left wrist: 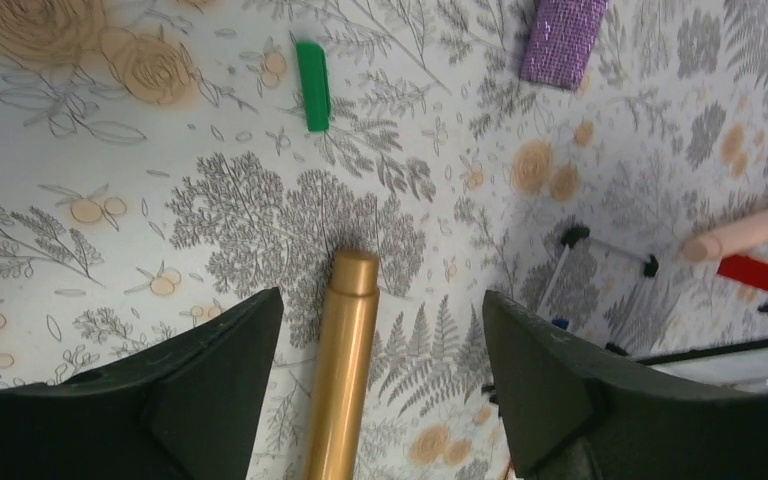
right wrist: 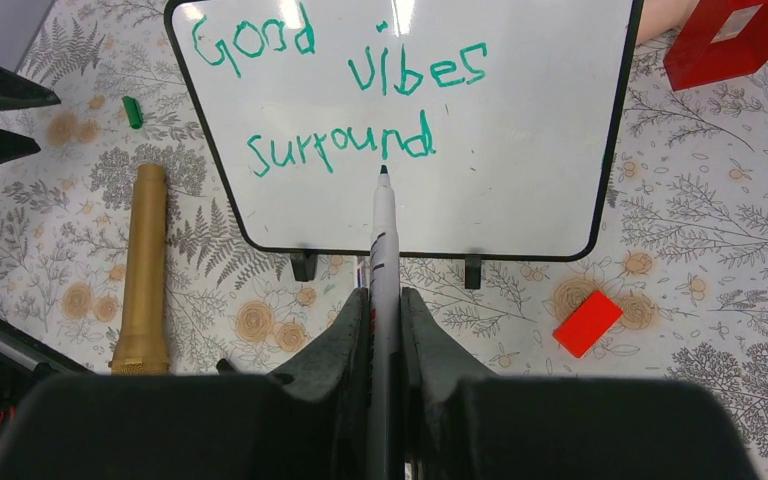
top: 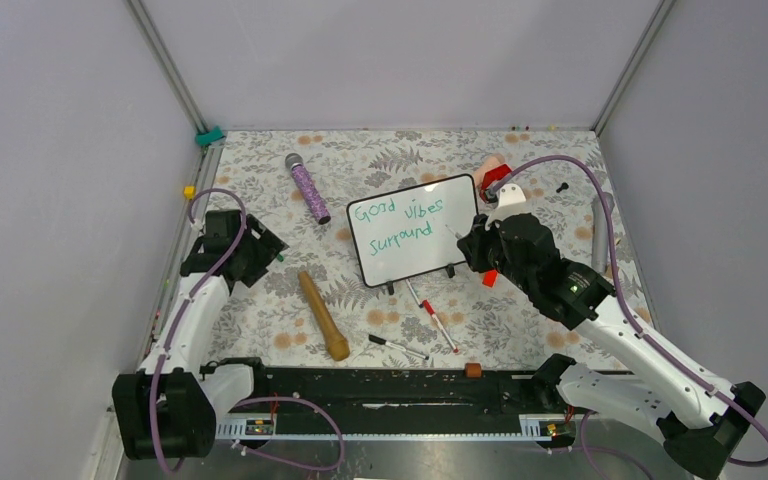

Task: Write a sentence on the whiteboard
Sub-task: Close the whiteboard marker at the center of the board.

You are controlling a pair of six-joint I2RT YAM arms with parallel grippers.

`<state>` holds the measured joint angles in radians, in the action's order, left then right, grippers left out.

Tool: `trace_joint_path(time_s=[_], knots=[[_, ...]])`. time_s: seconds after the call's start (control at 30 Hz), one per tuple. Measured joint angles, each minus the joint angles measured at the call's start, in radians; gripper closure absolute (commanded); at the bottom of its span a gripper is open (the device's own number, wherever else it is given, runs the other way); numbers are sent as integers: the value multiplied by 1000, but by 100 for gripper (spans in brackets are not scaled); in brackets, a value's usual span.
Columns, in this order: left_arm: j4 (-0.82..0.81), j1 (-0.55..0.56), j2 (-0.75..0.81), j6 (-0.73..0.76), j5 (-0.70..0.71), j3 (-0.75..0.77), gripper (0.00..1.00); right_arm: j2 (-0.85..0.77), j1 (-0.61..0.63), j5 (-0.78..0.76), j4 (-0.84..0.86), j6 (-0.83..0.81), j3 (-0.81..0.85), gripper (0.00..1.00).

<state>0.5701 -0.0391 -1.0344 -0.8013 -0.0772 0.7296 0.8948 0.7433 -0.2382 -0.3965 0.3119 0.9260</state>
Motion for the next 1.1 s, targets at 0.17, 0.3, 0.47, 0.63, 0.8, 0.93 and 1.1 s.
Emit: trace_joint_path(time_s=[0.17, 0.3, 0.47, 0.63, 0.8, 0.93, 1.1], knots=[[-32, 0, -90, -77, 101, 32, 28, 0, 0, 19, 1, 2, 0, 100], [-7, 0, -219, -121, 201, 127, 32, 0, 0, 24, 6, 3, 0, 100], [6, 6, -334, -171, 294, 203, 46, 0, 0, 25, 6, 4, 0, 100], [21, 26, -465, -193, 325, 262, 45, -1, 0, 26, 7, 5, -2, 100], [42, 61, -571, -195, 349, 312, 44, -11, 0, 26, 9, 5, -8, 100], [54, 75, -608, -193, 361, 326, 45, -12, 0, 34, 10, 7, -8, 100], [61, 72, -652, -194, 380, 337, 51, -12, 0, 48, 10, 8, -8, 100]])
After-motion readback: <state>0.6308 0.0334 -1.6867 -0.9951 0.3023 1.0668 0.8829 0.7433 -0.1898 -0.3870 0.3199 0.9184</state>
